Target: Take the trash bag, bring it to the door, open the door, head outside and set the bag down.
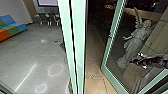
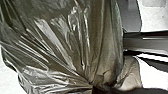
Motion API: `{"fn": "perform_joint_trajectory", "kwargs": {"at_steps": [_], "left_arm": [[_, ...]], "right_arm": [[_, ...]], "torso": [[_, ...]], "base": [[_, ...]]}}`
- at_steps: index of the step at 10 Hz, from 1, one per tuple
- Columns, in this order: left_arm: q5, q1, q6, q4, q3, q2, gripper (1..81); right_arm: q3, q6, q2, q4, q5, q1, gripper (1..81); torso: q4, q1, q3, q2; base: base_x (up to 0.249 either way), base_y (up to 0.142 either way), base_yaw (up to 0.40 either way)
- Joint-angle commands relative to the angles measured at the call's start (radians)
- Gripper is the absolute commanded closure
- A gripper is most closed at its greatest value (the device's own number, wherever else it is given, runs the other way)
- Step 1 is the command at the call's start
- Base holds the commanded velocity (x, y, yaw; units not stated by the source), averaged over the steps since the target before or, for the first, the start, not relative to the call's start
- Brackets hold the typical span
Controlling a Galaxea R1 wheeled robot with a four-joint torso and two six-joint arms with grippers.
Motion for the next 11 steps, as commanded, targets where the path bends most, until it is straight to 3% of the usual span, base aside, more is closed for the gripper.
{"fn": "perform_joint_trajectory", "kwargs": {"at_steps": [1, 2, 3, 5, 7, 8, 11], "left_arm": [[0.067, -0.017, 0.009, 0.004, 0.015, -0.002, 81.1], [0.067, -0.016, 0.009, 0.004, 0.015, -0.004, 81.1], [0.064, -0.018, 0.010, 0.005, 0.015, -0.004, 81.1], [0.064, -0.018, 0.010, 0.008, 0.015, -0.001, 81.1], [0.064, -0.018, 0.010, 0.007, 0.015, -0.001, 81.1], [0.064, -0.018, 0.010, 0.007, 0.015, -0.001, 81.1], [0.061, -0.018, 0.009, 0.005, 0.012, -0.001, 81.1]], "right_arm": [[0.330, -0.011, -0.274, 0.158, -0.058, -0.129, 1.0], [0.382, -0.009, -0.308, 0.159, -0.010, -0.250, 1.0], [0.378, -0.006, -0.318, 0.154, 0.117, -0.382, 1.0], [0.266, -0.008, -0.278, 0.148, 0.319, -0.597, 1.0], [0.183, -0.015, -0.207, 0.136, 0.420, -0.735, 1.0], [0.142, -0.015, -0.158, 0.088, 0.469, -0.798, 1.0], [0.074, -0.021, -0.028, 0.016, 0.482, -0.947, 1.0]], "torso": [[0.000, 0.000, 0.000, 0.000], [0.000, 0.000, 0.000, 0.000], [0.000, 0.000, 0.000, 0.000], [0.000, 0.000, 0.000, 0.000], [0.000, 0.000, 0.001, 0.000], [0.000, 0.000, 0.001, 0.000], [0.000, 0.000, 0.002, 0.000]], "base": [[0.000, 0.000, 0.000], [0.000, 0.000, 0.000], [0.000, 0.000, 0.000], [0.000, 0.000, 0.000], [0.000, 0.000, 0.000], [0.000, 0.000, 0.000], [0.000, 0.000, 0.000]]}}
